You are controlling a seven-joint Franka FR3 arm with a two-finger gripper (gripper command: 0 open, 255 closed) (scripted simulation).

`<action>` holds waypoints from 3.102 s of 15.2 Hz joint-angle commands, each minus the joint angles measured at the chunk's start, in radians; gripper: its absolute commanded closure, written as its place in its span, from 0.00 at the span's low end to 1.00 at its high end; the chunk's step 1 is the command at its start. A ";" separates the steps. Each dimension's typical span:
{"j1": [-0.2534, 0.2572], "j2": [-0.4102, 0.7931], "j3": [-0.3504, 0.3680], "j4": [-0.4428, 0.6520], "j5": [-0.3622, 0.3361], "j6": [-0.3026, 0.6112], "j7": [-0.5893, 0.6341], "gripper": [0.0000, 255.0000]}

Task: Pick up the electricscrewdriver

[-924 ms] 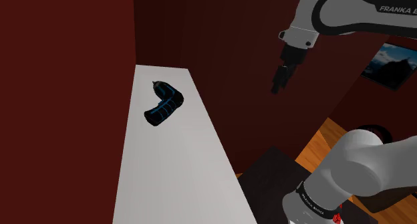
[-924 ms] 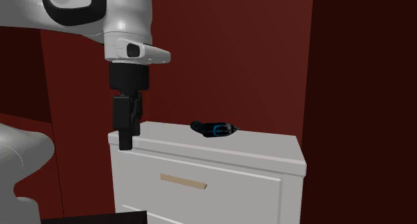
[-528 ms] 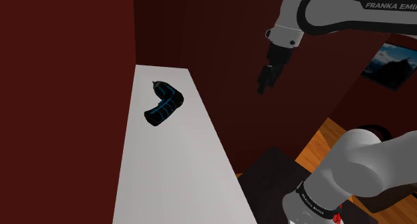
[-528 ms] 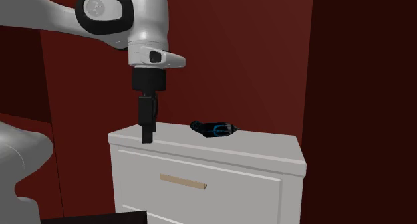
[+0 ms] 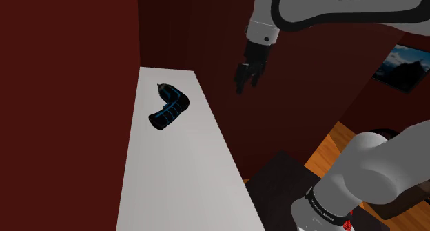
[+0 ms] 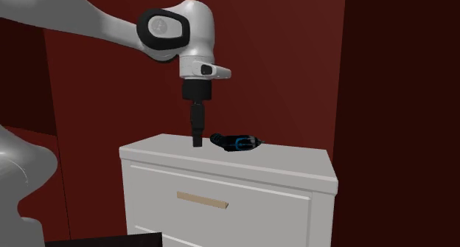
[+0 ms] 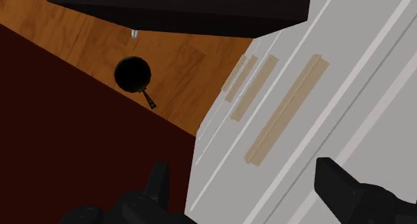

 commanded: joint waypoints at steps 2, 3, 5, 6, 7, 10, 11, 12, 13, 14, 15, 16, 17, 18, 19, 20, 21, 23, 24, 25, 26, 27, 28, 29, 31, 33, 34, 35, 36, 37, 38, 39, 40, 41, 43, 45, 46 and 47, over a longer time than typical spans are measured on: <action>0.014 0.089 0.049 0.064 0.005 0.027 0.069 0.00; 0.017 0.122 0.064 0.092 0.003 0.033 0.091 0.00; 0.024 0.189 0.092 0.151 -0.005 0.041 0.134 0.00; 0.028 0.223 0.106 0.182 -0.011 0.044 0.157 0.00; 0.031 0.258 0.119 0.214 -0.017 0.045 0.179 0.00; 0.045 0.366 0.156 0.321 -0.046 0.044 0.246 0.00; 0.051 0.404 0.166 0.359 -0.057 0.041 0.269 0.00; 0.058 0.442 0.176 0.399 -0.070 0.037 0.291 0.00; 0.066 0.481 0.185 0.441 -0.084 0.031 0.313 0.00; 0.075 0.521 0.193 0.485 -0.098 0.024 0.335 0.00; 0.086 0.561 0.200 0.531 -0.113 0.016 0.356 0.00; 0.097 0.603 0.206 0.579 -0.129 0.006 0.377 0.00; 0.110 0.645 0.212 0.629 -0.146 -0.006 0.397 0.00; 0.119 0.672 0.214 0.663 -0.156 -0.014 0.408 0.00; 0.119 0.672 0.212 0.649 -0.156 -0.001 0.409 0.00; 0.119 0.673 0.212 0.637 -0.156 0.012 0.410 0.00; 0.118 0.673 0.212 0.624 -0.157 0.025 0.411 0.00; 0.118 0.675 0.211 0.600 -0.158 0.051 0.413 0.00; 0.117 0.677 0.211 0.588 -0.159 0.064 0.415 0.00; 0.117 0.678 0.210 0.577 -0.160 0.077 0.416 0.00; 0.117 0.679 0.210 0.570 -0.161 0.084 0.417 0.00; 0.117 0.679 0.210 0.570 -0.161 0.084 0.417 0.00; 0.118 0.678 0.211 0.570 -0.161 0.083 0.418 1.00; 0.118 0.678 0.211 0.570 -0.160 0.084 0.418 1.00; 0.118 0.677 0.211 0.569 -0.160 0.084 0.418 1.00; 0.118 0.678 0.211 0.570 -0.161 0.084 0.418 1.00; 0.118 0.678 0.211 0.569 -0.160 0.084 0.418 1.00; 0.118 0.678 0.211 0.569 -0.160 0.084 0.418 1.00; 0.118 0.678 0.211 0.569 -0.160 0.084 0.418 1.00; 0.117 0.679 0.210 0.570 -0.161 0.084 0.417 1.00; 0.117 0.678 0.210 0.582 -0.160 0.072 0.415 1.00; 0.117 0.676 0.211 0.593 -0.159 0.059 0.414 1.00; 0.118 0.675 0.211 0.605 -0.158 0.046 0.413 1.00; 0.118 0.674 0.211 0.617 -0.157 0.033 0.412 1.00; 0.119 0.672 0.212 0.642 -0.156 0.006 0.410 1.00; 0.120 0.672 0.213 0.668 -0.156 -0.020 0.408 1.00; 0.121 0.672 0.213 0.682 -0.155 -0.034 0.407 1.00; 0.121 0.673 0.213 0.696 -0.155 -0.047 0.406 1.00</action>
